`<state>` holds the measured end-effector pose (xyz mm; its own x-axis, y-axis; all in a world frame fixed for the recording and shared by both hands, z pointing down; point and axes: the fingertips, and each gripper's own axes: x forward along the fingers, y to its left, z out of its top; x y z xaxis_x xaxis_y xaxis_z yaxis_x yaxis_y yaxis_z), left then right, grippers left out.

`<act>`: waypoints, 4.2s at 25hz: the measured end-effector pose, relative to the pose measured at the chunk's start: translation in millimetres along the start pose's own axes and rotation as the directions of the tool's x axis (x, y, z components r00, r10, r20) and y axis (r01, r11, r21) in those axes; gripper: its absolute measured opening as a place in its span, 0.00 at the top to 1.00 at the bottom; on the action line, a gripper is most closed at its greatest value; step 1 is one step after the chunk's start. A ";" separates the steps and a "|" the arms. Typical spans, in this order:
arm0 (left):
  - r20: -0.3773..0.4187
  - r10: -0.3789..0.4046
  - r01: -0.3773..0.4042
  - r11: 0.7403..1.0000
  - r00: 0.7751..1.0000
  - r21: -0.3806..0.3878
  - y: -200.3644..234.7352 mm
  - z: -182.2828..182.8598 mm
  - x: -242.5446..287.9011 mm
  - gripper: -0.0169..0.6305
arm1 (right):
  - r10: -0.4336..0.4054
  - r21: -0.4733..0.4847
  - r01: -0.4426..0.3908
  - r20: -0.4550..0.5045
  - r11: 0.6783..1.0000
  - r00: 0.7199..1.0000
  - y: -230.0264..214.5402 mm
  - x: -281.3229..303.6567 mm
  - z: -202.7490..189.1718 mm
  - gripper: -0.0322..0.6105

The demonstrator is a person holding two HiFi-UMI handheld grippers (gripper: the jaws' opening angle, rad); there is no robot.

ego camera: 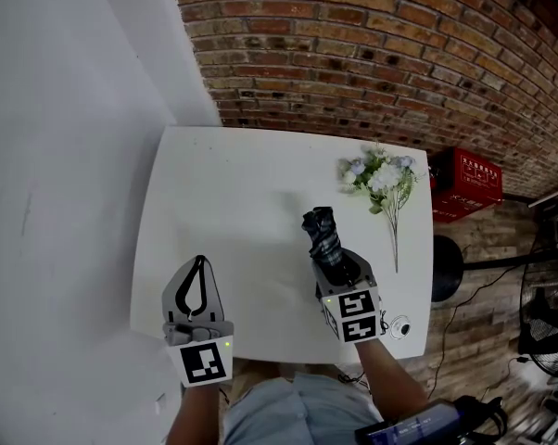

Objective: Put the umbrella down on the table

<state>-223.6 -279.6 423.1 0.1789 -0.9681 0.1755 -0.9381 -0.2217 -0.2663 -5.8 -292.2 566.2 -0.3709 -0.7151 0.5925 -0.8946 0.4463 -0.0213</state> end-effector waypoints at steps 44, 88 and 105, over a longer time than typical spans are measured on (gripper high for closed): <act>-0.038 -0.005 0.005 1.000 0.999 -0.013 8.9 -19.0 21.9 0.96 | 0.000 0.031 0.006 -0.199 0.999 0.980 -8.0 40.5 -41.7 0.63; 0.262 0.027 -0.017 0.999 0.965 -0.042 -15.2 134.0 -61.0 0.96 | 0.040 -0.075 -0.007 0.453 0.997 0.890 25.3 -138.0 145.2 0.89; 0.313 0.053 -0.047 0.999 0.948 -0.026 -21.9 163.2 -90.9 0.96 | 0.046 -0.133 0.033 0.552 0.991 0.833 36.3 -191.7 169.6 0.94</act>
<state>-170.9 -205.8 258.3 0.2128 -0.9664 -0.1441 -0.9529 -0.1727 -0.2491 -9.5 -230.2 315.2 -0.4874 -0.8718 0.0479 -0.8655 0.4897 0.1053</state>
